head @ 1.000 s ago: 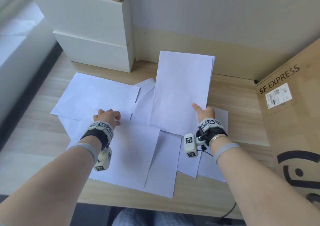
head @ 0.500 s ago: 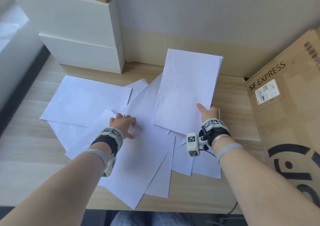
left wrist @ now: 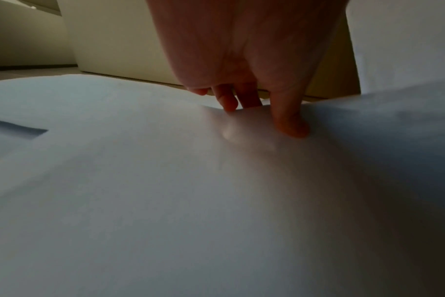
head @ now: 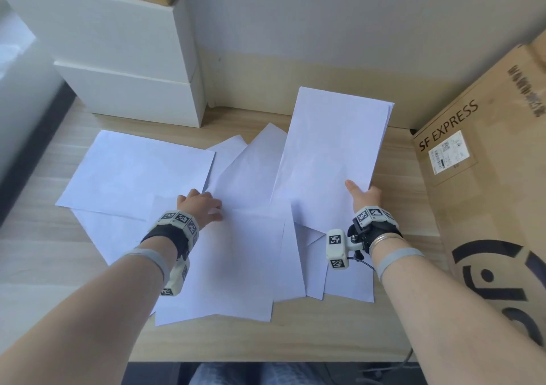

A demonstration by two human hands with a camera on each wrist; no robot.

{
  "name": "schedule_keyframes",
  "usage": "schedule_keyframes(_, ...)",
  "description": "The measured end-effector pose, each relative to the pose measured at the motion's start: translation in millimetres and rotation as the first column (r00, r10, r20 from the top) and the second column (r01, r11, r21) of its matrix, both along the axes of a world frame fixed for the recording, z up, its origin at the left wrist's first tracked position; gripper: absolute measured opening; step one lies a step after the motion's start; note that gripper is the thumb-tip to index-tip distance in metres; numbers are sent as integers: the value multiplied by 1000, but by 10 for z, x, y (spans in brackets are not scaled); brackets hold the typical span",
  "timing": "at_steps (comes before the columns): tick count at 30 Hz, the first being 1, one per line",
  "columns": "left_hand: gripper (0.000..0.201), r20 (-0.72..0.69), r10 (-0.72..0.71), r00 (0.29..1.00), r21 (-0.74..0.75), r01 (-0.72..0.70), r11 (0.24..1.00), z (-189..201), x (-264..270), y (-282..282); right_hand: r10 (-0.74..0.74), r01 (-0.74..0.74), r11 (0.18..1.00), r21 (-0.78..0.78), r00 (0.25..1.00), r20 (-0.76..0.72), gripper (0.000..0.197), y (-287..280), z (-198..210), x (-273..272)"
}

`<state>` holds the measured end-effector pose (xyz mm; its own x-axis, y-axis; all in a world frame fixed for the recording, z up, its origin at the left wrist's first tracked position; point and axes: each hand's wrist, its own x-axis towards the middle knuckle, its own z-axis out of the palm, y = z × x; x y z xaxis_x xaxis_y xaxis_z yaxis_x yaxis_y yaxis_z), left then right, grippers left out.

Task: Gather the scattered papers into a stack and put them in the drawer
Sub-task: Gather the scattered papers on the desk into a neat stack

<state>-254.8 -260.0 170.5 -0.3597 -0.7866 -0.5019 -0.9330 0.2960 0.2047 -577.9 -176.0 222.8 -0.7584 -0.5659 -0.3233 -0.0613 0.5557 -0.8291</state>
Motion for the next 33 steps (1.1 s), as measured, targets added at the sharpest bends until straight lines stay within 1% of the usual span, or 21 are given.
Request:
schedule_keyframes(2,26,-8,62,998,-6,-62,998,28,49,-62,-15,15,1000,0,1000,6,35,12,1,-41)
schedule_keyframes(5,19,-42,245,969,36,-243,969,44,140,-156,-36,36,999,-7,999,17,34,30,13,-55)
schedule_keyframes(7,26,-47,269,962,38,-267,963,49,145,-202,-45,45,999,-1,999,19,34,37,15,-56)
schedule_keyframes(9,28,-49,283,958,31,-281,959,85,102,-238,-47,47,999,3,999,25,34,39,8,-63)
schedule_keyframes(14,28,-103,432,896,84,-424,902,33,24,-295,-50,49,998,41,998,32,35,68,-31,-120)
schedule_keyframes(16,24,-107,430,896,89,-422,902,12,-32,-311,-64,62,996,64,997,39,38,77,-57,-156)
schedule_keyframes(18,24,-123,441,889,57,-437,897,5,-118,-334,-70,67,994,87,997,38,40,86,-83,-180)
schedule_keyframes(22,33,-202,465,862,32,-469,883,-46,-333,-349,-83,78,991,104,996,45,41,114,-131,-208)
schedule_keyframes(25,41,-198,457,867,24,-462,886,-98,-458,-329,-94,88,989,115,994,51,45,132,-158,-218)
schedule_keyframes(28,44,-180,449,875,32,-451,892,-117,-528,-316,-99,91,989,118,994,56,43,153,-179,-250)
schedule_keyframes(33,49,-232,536,812,78,-534,842,-86,-563,-334,-115,107,987,120,991,62,45,189,-67,-244)
